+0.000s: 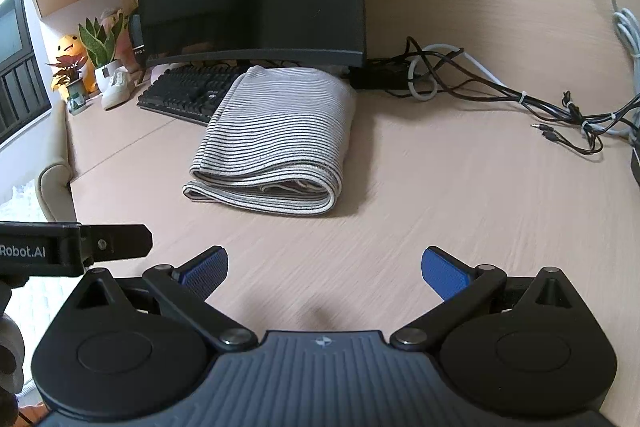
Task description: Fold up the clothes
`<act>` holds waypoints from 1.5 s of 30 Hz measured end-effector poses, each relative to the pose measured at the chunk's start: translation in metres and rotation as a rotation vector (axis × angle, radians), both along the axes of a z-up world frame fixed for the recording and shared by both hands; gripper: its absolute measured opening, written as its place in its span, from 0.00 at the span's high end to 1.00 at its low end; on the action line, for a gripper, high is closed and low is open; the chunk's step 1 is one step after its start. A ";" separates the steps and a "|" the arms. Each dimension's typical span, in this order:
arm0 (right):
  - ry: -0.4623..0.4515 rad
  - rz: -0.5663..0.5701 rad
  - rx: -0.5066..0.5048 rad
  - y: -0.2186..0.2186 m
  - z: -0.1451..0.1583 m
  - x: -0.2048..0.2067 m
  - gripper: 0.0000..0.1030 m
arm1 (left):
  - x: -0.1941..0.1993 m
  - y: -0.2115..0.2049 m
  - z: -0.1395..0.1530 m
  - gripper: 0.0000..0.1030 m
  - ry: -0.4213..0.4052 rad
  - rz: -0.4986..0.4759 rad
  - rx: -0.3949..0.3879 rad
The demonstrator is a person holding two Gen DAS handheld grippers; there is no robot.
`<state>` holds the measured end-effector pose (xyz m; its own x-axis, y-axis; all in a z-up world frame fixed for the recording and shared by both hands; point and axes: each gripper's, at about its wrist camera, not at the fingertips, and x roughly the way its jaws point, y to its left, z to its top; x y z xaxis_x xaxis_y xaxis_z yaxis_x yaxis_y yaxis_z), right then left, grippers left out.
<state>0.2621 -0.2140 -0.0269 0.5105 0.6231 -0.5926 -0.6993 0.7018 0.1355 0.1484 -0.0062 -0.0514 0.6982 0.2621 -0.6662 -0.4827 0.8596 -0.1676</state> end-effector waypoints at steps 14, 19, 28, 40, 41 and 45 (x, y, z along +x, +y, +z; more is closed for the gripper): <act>-0.007 0.000 0.000 0.000 0.002 -0.005 0.00 | -0.006 0.000 0.000 0.00 -0.004 0.008 -0.008; -0.019 0.001 0.004 -0.001 0.005 -0.006 0.00 | -0.009 0.000 0.002 0.00 -0.008 0.008 -0.007; -0.037 0.008 0.012 0.001 0.009 -0.008 0.00 | -0.014 0.002 0.006 0.00 -0.018 0.017 -0.003; -0.034 0.007 0.014 0.000 0.009 -0.008 0.00 | -0.017 0.002 0.004 0.00 -0.008 0.023 -0.009; -0.033 0.008 0.014 -0.001 0.009 -0.008 0.00 | -0.017 0.002 0.004 0.00 -0.008 0.022 -0.010; -0.032 0.012 0.013 -0.001 0.009 -0.008 0.00 | -0.016 0.001 0.003 0.00 -0.004 0.020 -0.012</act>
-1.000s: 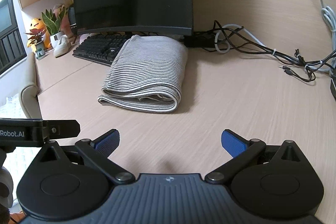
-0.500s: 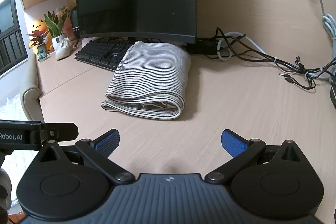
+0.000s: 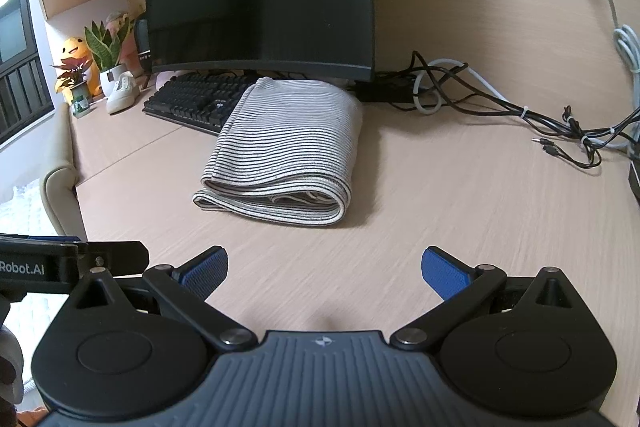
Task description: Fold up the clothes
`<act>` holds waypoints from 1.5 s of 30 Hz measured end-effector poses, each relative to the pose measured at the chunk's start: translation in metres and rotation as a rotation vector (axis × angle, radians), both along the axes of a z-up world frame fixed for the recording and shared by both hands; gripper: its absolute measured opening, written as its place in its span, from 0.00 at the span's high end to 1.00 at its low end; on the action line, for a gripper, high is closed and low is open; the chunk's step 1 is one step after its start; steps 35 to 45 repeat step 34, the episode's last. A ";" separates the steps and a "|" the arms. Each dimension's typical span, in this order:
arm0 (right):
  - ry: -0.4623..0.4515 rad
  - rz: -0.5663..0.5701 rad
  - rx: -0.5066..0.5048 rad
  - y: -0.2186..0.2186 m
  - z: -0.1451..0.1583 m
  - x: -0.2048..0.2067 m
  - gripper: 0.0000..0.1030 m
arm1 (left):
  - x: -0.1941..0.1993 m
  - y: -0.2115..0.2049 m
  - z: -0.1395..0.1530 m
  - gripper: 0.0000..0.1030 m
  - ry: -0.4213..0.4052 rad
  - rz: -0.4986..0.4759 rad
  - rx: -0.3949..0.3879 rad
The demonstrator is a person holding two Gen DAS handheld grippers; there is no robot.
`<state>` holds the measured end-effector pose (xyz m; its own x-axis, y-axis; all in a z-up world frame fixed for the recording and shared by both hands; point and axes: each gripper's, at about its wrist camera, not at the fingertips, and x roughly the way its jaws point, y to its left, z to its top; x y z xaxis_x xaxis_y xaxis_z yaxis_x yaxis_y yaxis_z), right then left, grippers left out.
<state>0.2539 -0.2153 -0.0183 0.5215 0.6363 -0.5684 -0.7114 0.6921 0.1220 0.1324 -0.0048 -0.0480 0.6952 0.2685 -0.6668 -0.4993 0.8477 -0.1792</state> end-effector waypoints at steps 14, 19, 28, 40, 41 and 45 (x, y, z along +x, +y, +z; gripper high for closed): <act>0.015 0.003 0.005 -0.005 -0.003 0.006 0.00 | 0.004 -0.005 -0.002 0.00 0.014 0.000 0.002; 0.021 0.002 0.007 -0.005 -0.004 0.008 0.00 | 0.006 -0.005 -0.004 0.00 0.023 -0.001 -0.001; 0.032 0.005 0.003 -0.004 -0.007 0.011 0.00 | 0.008 -0.003 -0.007 0.00 0.025 -0.004 -0.010; 0.053 0.001 0.003 -0.003 -0.010 0.017 0.00 | 0.013 -0.004 -0.007 0.00 0.002 -0.029 0.012; 0.053 0.001 0.003 -0.003 -0.010 0.017 0.00 | 0.013 -0.004 -0.007 0.00 0.002 -0.029 0.012; 0.053 0.001 0.003 -0.003 -0.010 0.017 0.00 | 0.013 -0.004 -0.007 0.00 0.002 -0.029 0.012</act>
